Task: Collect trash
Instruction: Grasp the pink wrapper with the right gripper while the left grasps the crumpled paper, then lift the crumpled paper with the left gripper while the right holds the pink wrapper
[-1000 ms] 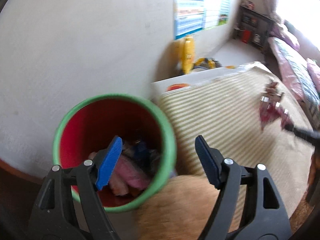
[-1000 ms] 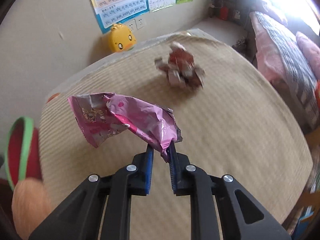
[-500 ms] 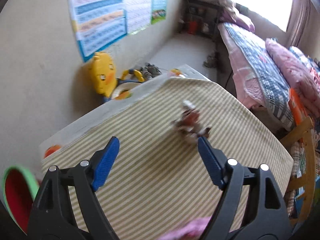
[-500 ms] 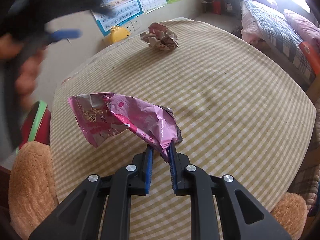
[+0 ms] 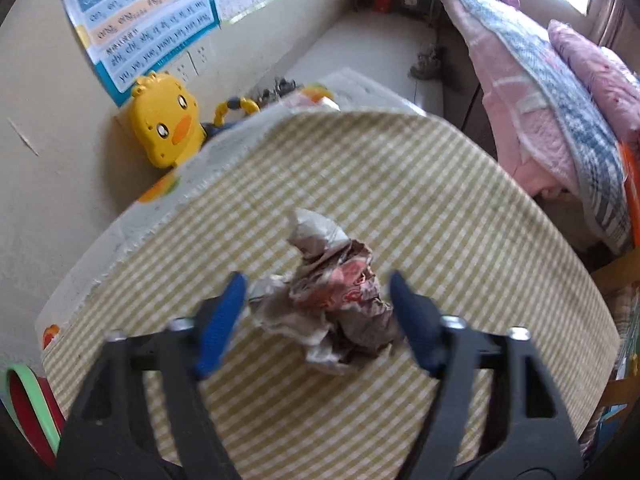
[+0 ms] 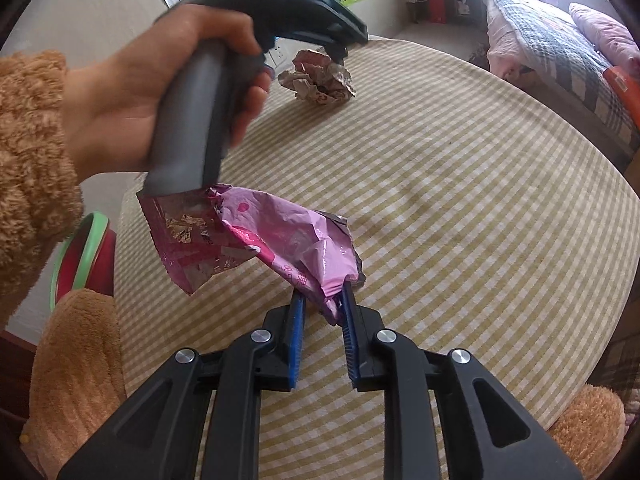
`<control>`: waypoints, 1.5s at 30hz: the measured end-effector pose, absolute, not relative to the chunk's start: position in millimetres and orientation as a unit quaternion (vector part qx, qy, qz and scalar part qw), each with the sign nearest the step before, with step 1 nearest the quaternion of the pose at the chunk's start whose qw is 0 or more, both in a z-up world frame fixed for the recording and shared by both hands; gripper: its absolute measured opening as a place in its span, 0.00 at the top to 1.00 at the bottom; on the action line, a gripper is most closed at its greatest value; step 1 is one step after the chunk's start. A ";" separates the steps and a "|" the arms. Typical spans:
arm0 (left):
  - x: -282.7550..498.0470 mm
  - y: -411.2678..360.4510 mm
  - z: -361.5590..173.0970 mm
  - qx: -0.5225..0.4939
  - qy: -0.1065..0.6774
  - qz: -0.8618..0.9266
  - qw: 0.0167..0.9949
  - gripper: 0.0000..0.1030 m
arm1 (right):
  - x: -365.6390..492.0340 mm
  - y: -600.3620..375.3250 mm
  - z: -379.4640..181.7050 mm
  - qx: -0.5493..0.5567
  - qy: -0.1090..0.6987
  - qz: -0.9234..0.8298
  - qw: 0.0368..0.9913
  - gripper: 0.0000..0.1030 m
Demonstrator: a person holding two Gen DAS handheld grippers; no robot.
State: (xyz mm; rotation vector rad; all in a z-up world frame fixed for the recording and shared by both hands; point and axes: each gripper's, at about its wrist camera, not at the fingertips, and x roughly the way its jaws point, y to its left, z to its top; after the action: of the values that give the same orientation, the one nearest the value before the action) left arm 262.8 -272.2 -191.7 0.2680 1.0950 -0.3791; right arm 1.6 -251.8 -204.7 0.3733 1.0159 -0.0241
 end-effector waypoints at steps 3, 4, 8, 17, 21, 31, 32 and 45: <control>262.4 -267.6 -191.7 0.115 0.514 -0.177 0.831 0.57 | 0.0 -254.7 -204.3 0.177 0.483 -0.011 0.858 0.83; 261.9 -264.6 -189.8 0.115 0.512 -0.175 0.833 0.69 | -0.1 -255.1 -204.1 0.177 0.482 -0.010 0.858 0.83; 259.2 -243.2 -180.5 0.107 0.510 -0.173 0.836 0.88 | 0.0 -254.8 -204.1 0.174 0.484 -0.011 0.858 0.82; 235.6 -141.5 -152.3 0.083 0.498 -0.134 0.853 0.88 | 4.9 -246.6 -208.8 0.160 0.492 -0.005 0.856 0.77; 206.8 -105.2 -151.4 0.107 0.496 -0.126 0.852 0.88 | 6.8 -241.8 -211.2 0.157 0.499 0.004 0.852 0.75; 142.1 -63.4 -170.8 0.085 0.518 -0.137 0.840 0.72 | 3.4 -243.0 -197.4 0.176 0.491 -0.003 0.853 0.40; 139.3 -61.5 -172.8 0.079 0.520 -0.137 0.839 0.56 | 3.7 -243.6 -194.0 0.173 0.489 -0.003 0.855 0.38; 150.3 -64.2 -191.3 0.018 0.527 -0.117 0.841 0.24 | 45.4 -232.7 -171.2 0.028 0.518 0.071 0.852 0.26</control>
State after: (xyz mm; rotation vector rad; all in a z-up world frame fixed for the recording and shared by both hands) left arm 150.3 -64.2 -191.3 0.0372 1.1145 -0.2476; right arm 45.4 -232.7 -171.2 0.0590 1.0902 0.1504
